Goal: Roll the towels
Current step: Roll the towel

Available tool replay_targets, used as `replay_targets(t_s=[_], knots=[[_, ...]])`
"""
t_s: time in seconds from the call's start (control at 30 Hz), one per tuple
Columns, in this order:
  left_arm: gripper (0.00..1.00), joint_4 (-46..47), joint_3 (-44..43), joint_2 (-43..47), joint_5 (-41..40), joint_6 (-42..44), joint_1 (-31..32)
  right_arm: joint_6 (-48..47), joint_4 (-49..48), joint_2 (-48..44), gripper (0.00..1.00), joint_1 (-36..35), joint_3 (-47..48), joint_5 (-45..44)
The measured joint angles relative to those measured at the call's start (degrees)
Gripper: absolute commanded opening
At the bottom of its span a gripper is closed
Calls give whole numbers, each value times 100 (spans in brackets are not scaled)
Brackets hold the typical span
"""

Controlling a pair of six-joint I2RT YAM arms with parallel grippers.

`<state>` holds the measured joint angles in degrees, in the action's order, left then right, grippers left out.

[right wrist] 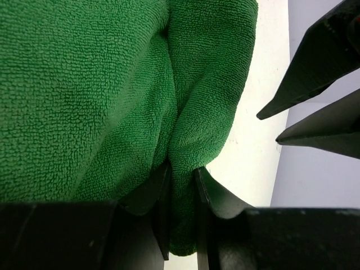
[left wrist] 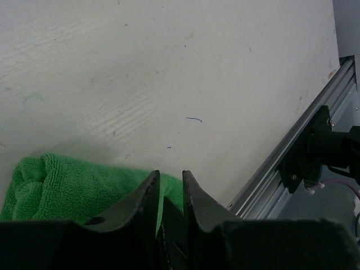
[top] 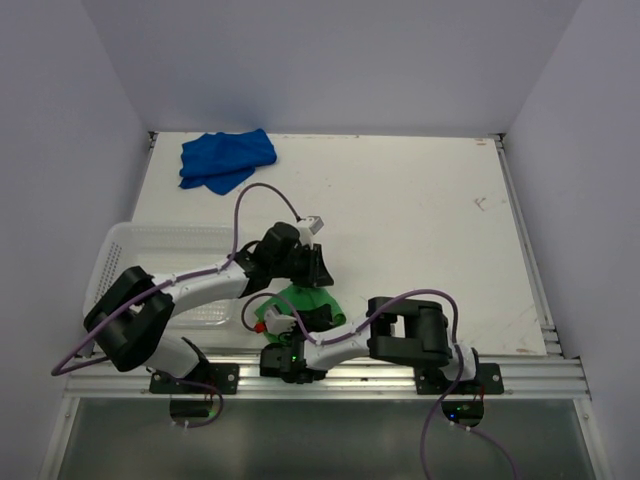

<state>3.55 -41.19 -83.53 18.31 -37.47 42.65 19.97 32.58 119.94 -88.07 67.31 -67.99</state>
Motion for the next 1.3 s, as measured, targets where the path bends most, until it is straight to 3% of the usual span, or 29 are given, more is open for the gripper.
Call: replay_targets(t_s=[0.57,0.67,0.7,0.8,1.03,1.3], knots=[[25,221,463,-142,-111,-96,118,-122,63,74,0,-7,50,-4],[25,374,533,-201,-133,-111,133,-131,35,68,10,-7,22,-7],[25,424,562,-212,-138,-125,136,-131,-2,46,19,-11,-17,-9],[25,555,625,-219,-138,-184,136,-116,-225,-140,32,-20,-223,24],[25,695,662,-273,-136,-247,136,33,-389,-612,48,-39,-518,177],[25,841,686,-337,-136,-245,138,686,-466,-1193,54,-39,-592,254]])
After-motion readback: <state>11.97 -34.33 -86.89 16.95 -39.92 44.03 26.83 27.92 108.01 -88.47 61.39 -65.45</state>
